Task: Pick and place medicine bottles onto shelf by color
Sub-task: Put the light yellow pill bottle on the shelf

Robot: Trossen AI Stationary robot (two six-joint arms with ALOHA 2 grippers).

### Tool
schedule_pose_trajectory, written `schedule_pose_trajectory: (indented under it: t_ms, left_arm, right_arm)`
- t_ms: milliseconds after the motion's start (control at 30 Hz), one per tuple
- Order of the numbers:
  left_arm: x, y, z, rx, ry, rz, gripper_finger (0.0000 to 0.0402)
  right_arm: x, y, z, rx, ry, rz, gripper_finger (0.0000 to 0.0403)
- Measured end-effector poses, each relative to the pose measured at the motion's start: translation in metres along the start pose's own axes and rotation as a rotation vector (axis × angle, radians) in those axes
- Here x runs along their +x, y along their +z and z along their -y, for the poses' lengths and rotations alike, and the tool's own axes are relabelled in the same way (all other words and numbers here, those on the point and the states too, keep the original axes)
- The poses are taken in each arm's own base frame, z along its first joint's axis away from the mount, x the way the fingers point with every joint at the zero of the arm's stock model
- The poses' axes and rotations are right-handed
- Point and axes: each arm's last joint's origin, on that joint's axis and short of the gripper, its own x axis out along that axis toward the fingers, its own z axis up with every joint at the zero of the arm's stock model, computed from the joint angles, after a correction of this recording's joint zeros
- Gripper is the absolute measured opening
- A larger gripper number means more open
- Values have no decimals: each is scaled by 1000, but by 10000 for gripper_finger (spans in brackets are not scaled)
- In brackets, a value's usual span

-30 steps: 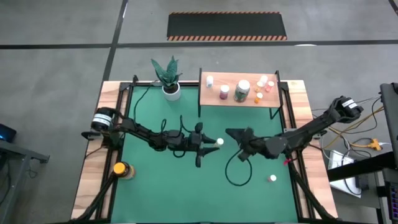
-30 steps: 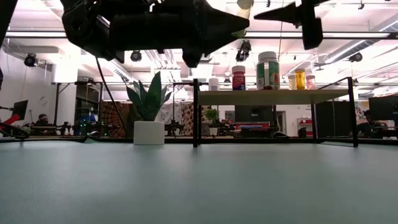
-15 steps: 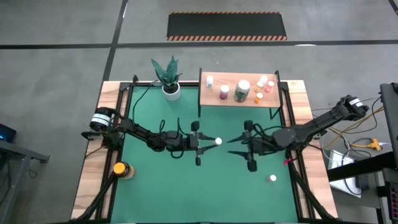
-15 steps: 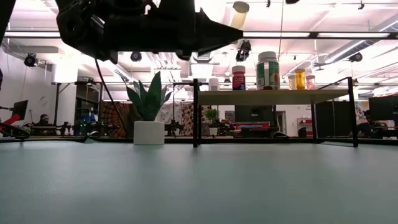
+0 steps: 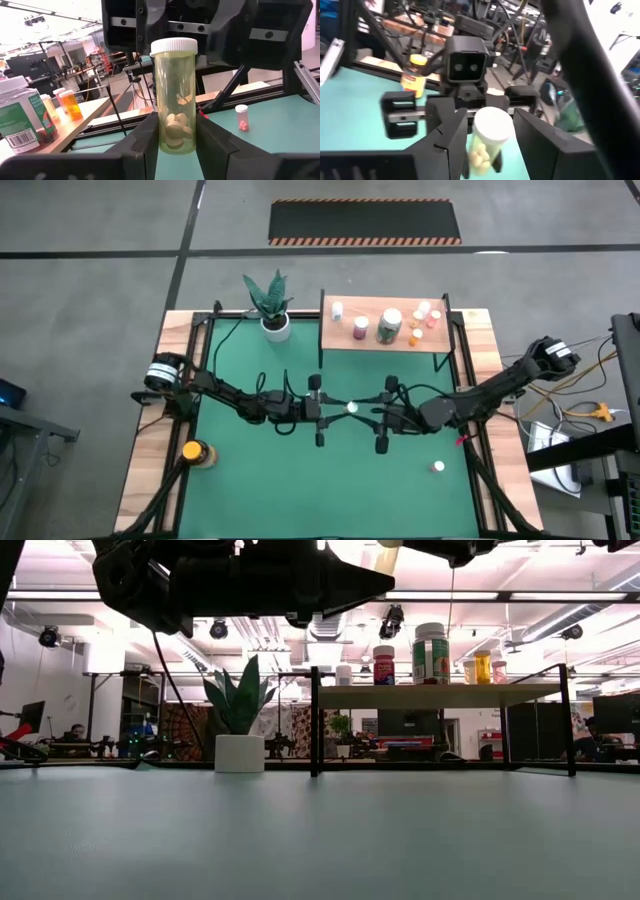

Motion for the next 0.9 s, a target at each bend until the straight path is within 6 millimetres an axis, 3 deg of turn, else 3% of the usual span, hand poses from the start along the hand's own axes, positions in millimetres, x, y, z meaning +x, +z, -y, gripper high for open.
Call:
schedule_pose_trajectory:
  t_ms: [533, 900]
  left_arm:
    - [-1, 5, 2, -9, -3, 43, 91]
    - [-1, 4, 3, -9, -4, 39, 91]
  right_arm:
    - [4, -3, -3, 14, -11, 8, 108]
    - [4, -3, -4, 33, -8, 7, 103]
